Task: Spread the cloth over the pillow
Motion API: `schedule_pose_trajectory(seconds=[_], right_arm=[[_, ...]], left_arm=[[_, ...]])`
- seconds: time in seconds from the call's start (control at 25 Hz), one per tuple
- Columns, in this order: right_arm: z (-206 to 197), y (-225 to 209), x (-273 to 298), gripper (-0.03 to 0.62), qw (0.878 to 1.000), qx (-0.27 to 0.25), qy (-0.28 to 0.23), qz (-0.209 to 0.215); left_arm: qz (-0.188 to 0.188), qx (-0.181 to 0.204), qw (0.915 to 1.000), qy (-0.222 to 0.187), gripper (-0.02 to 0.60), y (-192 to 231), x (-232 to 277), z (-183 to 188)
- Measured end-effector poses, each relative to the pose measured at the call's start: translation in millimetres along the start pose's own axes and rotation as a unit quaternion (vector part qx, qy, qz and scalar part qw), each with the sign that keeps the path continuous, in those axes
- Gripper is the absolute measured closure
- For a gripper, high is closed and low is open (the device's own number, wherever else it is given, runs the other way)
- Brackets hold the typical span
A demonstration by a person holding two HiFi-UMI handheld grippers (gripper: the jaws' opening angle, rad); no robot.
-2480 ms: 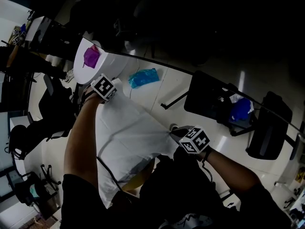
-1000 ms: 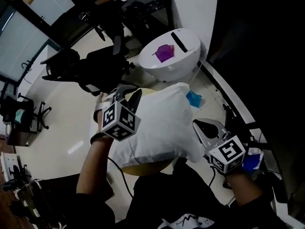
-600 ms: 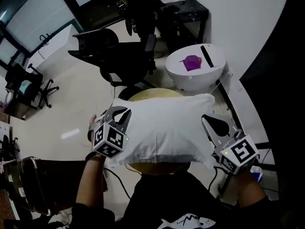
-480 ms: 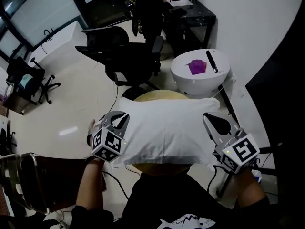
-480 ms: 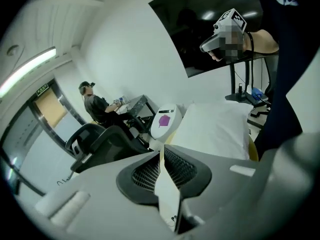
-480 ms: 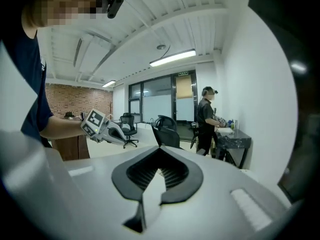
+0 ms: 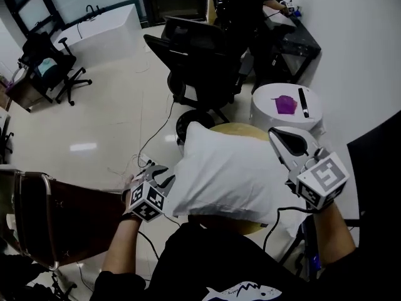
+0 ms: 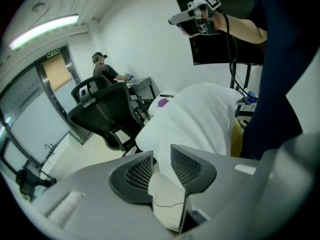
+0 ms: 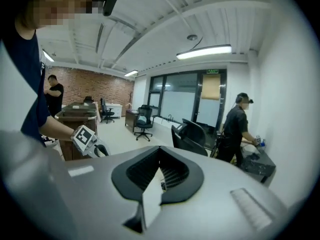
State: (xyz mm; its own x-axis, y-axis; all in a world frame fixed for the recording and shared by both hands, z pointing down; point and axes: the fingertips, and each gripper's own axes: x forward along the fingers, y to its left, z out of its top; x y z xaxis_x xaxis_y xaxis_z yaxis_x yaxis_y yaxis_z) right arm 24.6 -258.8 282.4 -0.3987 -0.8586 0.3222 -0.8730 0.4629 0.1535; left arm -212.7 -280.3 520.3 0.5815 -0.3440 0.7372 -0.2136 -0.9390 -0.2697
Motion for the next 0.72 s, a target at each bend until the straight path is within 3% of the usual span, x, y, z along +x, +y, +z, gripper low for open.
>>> schedule_pose_trajectory(seconds=[0.16, 0.32, 0.56, 0.72], right_arm=[[15.0, 19.8, 67.0, 0.586, 0.997, -0.042, 0.033, 0.048], [3.1, 33.9, 136.7, 0.560, 0.989, -0.067, 0.090, 0.096], [-51.6, 45.3, 229.7, 0.519, 0.969, -0.073, 0.188, 0.141], [-107.1, 53.1, 277.1, 0.500, 0.947, -0.072, 0.262, 0.170]], left_arm=[[-0.034, -0.051, 0.9980, 0.014, 0.482, -21.0, 6.2, -54.7], [-0.079, -0.087, 0.9928, 0.021, 0.463, -54.6, 21.1, -86.9], [-0.158, -0.112, 0.9800, 0.048, 0.382, -106.2, 44.7, -120.0], [-0.190, -0.123, 0.9725, 0.056, 0.360, -126.1, 55.2, -129.9]])
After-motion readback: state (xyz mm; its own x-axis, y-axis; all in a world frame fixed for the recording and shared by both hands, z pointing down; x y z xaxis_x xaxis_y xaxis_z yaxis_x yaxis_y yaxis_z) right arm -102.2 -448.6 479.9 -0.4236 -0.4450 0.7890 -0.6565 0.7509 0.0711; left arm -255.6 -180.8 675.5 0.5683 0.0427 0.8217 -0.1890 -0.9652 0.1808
